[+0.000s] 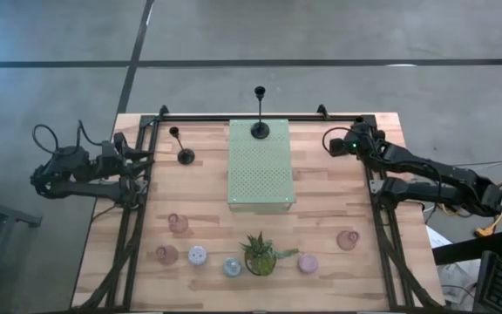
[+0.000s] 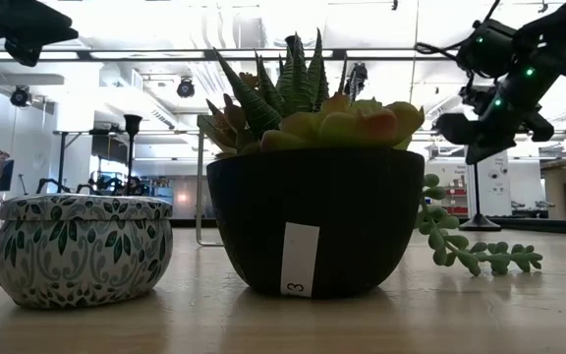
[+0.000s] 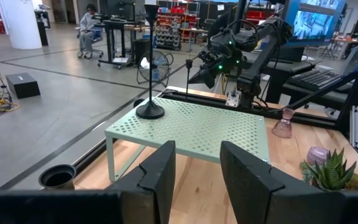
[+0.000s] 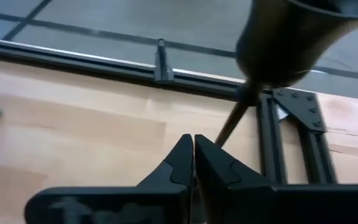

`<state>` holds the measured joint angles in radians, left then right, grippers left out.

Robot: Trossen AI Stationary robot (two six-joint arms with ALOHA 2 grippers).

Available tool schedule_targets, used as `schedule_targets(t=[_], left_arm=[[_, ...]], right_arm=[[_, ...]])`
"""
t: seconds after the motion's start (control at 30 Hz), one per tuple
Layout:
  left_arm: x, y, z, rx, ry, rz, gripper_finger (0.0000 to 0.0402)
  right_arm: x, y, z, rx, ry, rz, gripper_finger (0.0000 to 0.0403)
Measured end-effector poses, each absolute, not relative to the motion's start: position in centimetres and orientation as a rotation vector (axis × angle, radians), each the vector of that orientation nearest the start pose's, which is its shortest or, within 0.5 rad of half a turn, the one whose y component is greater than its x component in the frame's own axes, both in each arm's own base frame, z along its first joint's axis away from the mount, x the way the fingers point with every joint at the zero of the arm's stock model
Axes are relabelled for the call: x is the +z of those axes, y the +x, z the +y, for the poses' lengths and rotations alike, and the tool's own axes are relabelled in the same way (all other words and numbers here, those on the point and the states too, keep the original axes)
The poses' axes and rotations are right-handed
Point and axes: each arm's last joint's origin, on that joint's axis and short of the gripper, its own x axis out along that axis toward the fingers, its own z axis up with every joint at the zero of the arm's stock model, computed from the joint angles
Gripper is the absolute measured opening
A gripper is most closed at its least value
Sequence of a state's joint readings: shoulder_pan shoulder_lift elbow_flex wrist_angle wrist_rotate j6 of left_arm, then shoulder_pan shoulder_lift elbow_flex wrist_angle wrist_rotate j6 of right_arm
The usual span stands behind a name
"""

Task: Pick & Place candle stick holders
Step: Put the right black candle holder on the shelf

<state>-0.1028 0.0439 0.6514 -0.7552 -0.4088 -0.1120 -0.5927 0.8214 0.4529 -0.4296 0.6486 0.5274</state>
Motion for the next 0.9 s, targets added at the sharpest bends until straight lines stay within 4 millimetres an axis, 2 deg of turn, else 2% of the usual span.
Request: schedule_targets(t=[0.47,0.6,0.73,0.9], left_arm=[[29.0,1.8,1.0,0.313,-0.073,0.126,0.0131],[29.0,1.8,1.0,0.313,-0.073,0.127,0.0131],[29.0,1.8,1.0,0.313,-0.073,0.126,0.0131],[29.0,1.8,1.0,0.313,-0.073,0.126,0.0131]], right_arm=[[22.4,11.1,-9.6,-1.358,0.398,0.548,0.0008],[22.5,11.3,-9.5,-1.283,0.448,0.56,0.0012],[22.3,11.5,-9.5,-1.223,0.486,0.586,0.0044],[22.1,11.6,-9.6,-1.239,0.448,0.614,0.0116]])
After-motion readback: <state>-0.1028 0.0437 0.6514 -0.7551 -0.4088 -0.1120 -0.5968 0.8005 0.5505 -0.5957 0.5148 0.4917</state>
